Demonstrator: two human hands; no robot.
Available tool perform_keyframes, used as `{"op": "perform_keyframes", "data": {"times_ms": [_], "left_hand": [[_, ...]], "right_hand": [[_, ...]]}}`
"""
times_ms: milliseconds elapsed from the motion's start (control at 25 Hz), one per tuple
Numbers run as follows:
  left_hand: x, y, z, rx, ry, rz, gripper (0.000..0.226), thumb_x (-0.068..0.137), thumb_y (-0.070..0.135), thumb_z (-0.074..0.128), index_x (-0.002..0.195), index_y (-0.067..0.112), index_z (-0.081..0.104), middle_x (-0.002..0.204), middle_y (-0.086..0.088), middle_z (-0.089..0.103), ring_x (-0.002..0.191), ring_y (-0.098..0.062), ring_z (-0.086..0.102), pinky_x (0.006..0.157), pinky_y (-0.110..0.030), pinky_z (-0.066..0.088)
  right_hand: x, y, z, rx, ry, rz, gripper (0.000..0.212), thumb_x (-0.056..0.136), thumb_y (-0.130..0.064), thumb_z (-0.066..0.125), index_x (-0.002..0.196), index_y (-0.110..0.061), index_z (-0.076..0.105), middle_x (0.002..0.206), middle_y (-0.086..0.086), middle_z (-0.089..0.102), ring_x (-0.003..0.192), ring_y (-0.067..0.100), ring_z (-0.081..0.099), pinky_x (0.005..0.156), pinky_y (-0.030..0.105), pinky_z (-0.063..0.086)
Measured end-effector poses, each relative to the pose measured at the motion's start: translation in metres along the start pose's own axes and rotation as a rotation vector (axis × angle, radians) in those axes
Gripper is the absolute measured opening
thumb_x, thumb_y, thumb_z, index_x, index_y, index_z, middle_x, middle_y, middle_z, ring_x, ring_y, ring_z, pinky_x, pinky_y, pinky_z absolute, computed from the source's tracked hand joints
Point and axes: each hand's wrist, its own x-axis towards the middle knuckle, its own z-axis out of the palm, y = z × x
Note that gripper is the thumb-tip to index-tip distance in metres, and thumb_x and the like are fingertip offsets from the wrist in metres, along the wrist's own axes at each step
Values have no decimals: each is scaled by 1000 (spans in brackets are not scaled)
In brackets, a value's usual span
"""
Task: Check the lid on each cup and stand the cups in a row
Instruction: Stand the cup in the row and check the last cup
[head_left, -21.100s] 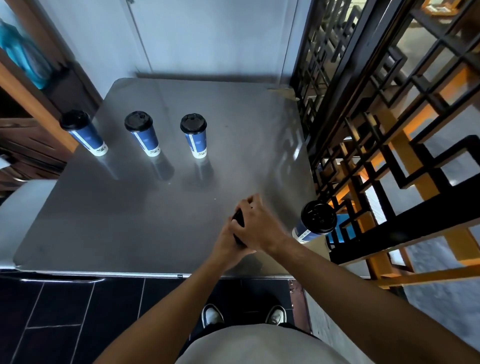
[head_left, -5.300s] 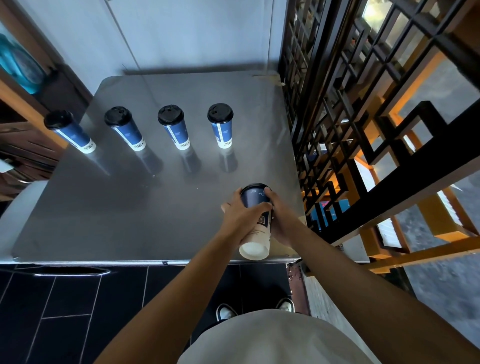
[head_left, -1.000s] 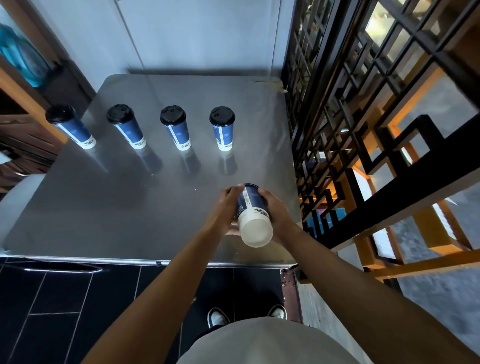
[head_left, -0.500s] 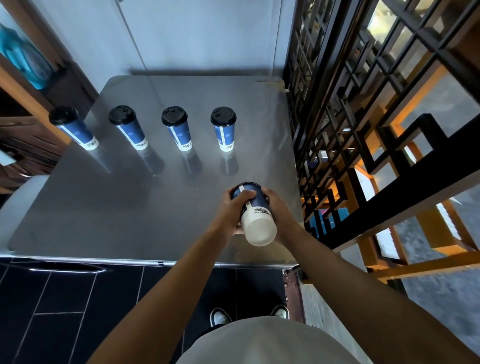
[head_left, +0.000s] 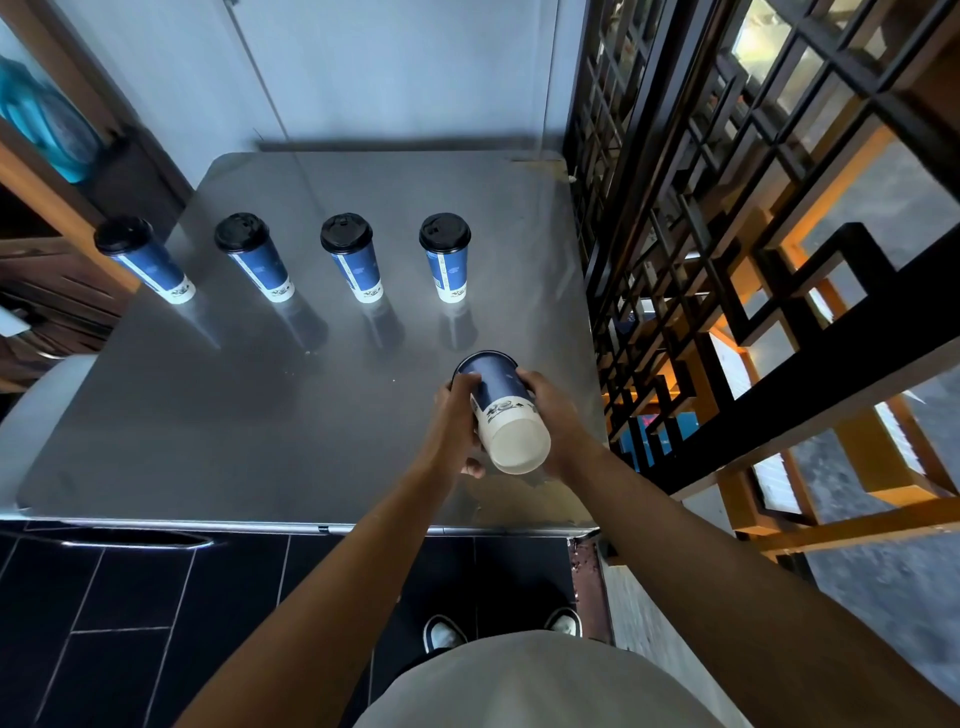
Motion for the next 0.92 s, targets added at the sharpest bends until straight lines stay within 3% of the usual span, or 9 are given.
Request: {"op": "perform_keyframes", "data": {"times_ms": [80,160,280,360,440,520,600,720,920], "left_hand": [[-1,0,1,2,13,21,78,68,67,44,129,19,53,98,-16,63,67,-27,62,44,-26,48],[-3,-1,-1,24,16,57,78,67,73,47,131,29,48,102,-10,67,68,-24,67,46,-28,51],[-5,-7,-3,66,-7,120,84,59,81,52,130,38,46,80,-1,68,50,-15,64,44,-27,50],[-3,-8,-4,30,-11,120,87,54,76,58,131,35,48,76,-2,68,54,-21,62,47,-27,47],[1,-6,-4,-32,-7,83,85,55,68,58,129,25,53,79,-9,66,64,-27,60,54,-27,43],[2,-5,-2,-55,-40,31,71,65,67,49,114,15,58,73,-14,58,61,-25,55,54,-22,36],[1,-9,0,-45,-48,35,52,84,63,41,93,14,56,53,-7,52,42,-19,47,47,-18,32],[2,-14,2,-21,-51,34,52,99,55,33,74,13,52,42,-4,44,31,-16,38,41,-14,28],[3,-11,-2,13,-82,-26,74,81,75,38,100,6,58,52,-14,51,35,-24,47,39,-19,37]], "right_hand": [[-3,-1,2,-14,-1,-6,51,98,-34,52,134,3,55,101,21,64,70,31,61,68,40,52],[-8,-3,3,-9,2,-18,50,98,-33,52,133,2,56,99,21,65,66,30,64,62,38,55],[-9,-5,2,-35,8,-38,50,99,-33,51,131,5,56,94,19,64,58,27,66,49,30,55],[-10,-5,2,-5,-17,-6,52,99,-38,50,130,3,59,97,21,67,61,31,69,49,33,56],[-10,-4,-1,32,-35,2,47,99,-45,49,115,-4,65,95,19,71,62,33,71,51,35,58],[-9,0,-4,32,-61,-25,45,99,-45,46,102,-7,69,80,15,74,58,30,71,49,32,56],[-9,3,-3,26,-67,-49,42,99,-44,46,101,-8,68,69,11,72,53,26,69,47,28,54],[-9,4,-3,0,-50,-61,40,99,-43,45,96,-10,67,64,9,71,49,24,68,45,26,52],[-15,0,-3,-14,-64,-49,43,101,-43,42,101,-8,66,66,10,72,50,22,68,45,24,53]]}}
